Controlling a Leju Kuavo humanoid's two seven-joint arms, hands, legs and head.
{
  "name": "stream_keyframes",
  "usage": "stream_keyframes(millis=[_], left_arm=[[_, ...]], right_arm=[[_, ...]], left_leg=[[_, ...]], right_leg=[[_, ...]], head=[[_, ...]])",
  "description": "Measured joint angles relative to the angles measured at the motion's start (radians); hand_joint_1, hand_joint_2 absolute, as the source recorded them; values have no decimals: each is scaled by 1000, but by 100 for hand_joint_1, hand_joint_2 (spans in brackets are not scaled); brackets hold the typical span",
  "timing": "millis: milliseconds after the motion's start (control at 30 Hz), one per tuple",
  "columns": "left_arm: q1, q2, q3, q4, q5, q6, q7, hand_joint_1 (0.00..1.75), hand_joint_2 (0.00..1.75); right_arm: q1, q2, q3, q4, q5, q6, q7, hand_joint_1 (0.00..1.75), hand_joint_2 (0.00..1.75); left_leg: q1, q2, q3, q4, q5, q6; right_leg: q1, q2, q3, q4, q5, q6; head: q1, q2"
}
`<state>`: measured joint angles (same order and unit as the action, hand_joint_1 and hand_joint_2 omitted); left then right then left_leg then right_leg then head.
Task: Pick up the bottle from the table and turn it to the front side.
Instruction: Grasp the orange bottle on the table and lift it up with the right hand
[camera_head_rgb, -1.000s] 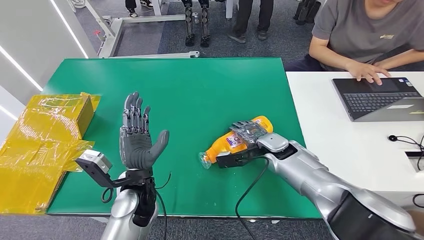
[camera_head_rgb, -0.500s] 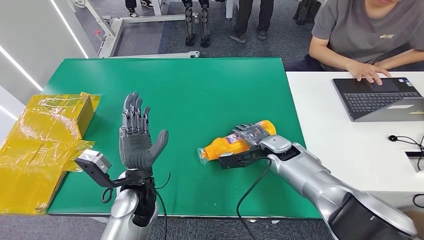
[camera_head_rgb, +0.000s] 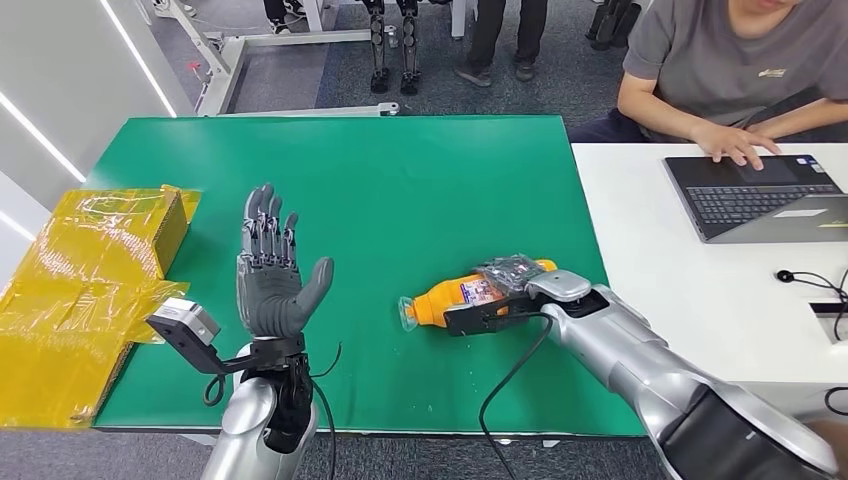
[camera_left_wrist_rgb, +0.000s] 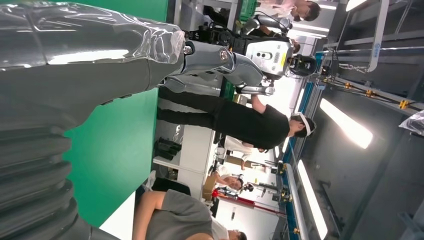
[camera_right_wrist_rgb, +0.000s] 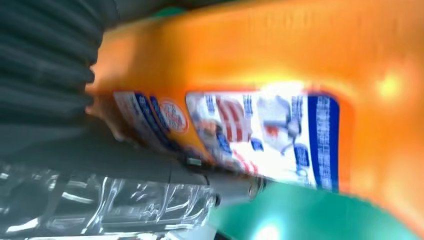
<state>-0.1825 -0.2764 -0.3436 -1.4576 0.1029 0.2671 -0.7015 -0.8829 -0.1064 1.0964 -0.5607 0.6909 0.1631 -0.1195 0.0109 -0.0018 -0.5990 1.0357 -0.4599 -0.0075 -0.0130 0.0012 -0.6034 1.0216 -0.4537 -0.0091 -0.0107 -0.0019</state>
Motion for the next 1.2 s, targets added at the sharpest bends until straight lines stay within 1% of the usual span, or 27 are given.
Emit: stream_keyframes(millis=[200, 367, 433, 500, 633, 767, 867, 1000, 1133, 1200], left_arm=[[0, 0, 0, 0, 1, 7, 0, 0, 175], [0, 0, 0, 0, -2, 14, 0, 0, 175], [2, 1, 0, -2, -6, 18, 0, 0, 175], [5, 2, 0, -8, -11, 21, 0, 0, 175], [11, 2, 1, -22, -20, 32, 0, 0, 175], [15, 2, 1, -32, -23, 50, 0, 0, 175], [17, 2, 1, -35, -25, 66, 0, 0, 175], [22, 3, 1, -38, -25, 75, 0, 0, 175], [23, 3, 1, -39, -24, 76, 0, 0, 175], [24, 3, 1, -39, -17, 66, 0, 0, 175]], right_arm=[[1, 0, -13, 0, 1, -19, -15, 175, 175], [15, 0, -29, -2, -5, -88, -20, 175, 175], [28, 1, -49, -12, -17, -150, -13, 175, 175], [46, 5, -80, -32, -33, -236, -6, 175, 175], [93, 22, -164, -94, -93, -390, -13, 175, 175], [161, 52, -274, -188, -200, -531, -79, 175, 175], [232, 77, -356, -279, -285, -603, -141, 175, 175], [319, 101, -433, -380, -334, -668, -209, 175, 175], [363, 114, -471, -437, -346, -689, -232, 175, 175], [382, 119, -486, -459, -364, -713, -275, 175, 175]], left_leg=[[0, 0, 0, 0, 0, 0], [0, 0, -1, 0, 0, 0], [0, -1, -1, 0, 0, 0], [0, -1, -1, 0, 0, 0], [0, -1, -1, -1, 0, 0], [0, -1, -1, -1, 0, 0], [0, -1, -1, -1, 0, 0], [0, -2, -2, -1, 0, 0], [0, -2, -2, -1, 0, 0], [0, -2, -2, -1, 0, 0]], right_leg=[[0, 0, 0, 0, 0, 0], [0, 0, 0, 0, 0, 0], [0, 0, 0, 0, 0, 0], [0, -1, 0, 0, 0, 0], [0, -1, 0, 0, 0, 0], [0, -1, 0, 0, -1, 0], [0, -1, 0, 0, -1, 0], [0, -2, -1, 0, -1, 0], [0, -2, -1, 0, -1, 0], [0, -2, 0, 0, -1, 0]], head=[[0, 0], [0, 0], [0, 0], [0, 0], [0, 0], [0, 0], [0, 0], [0, 0], [0, 0], [0, 0]])
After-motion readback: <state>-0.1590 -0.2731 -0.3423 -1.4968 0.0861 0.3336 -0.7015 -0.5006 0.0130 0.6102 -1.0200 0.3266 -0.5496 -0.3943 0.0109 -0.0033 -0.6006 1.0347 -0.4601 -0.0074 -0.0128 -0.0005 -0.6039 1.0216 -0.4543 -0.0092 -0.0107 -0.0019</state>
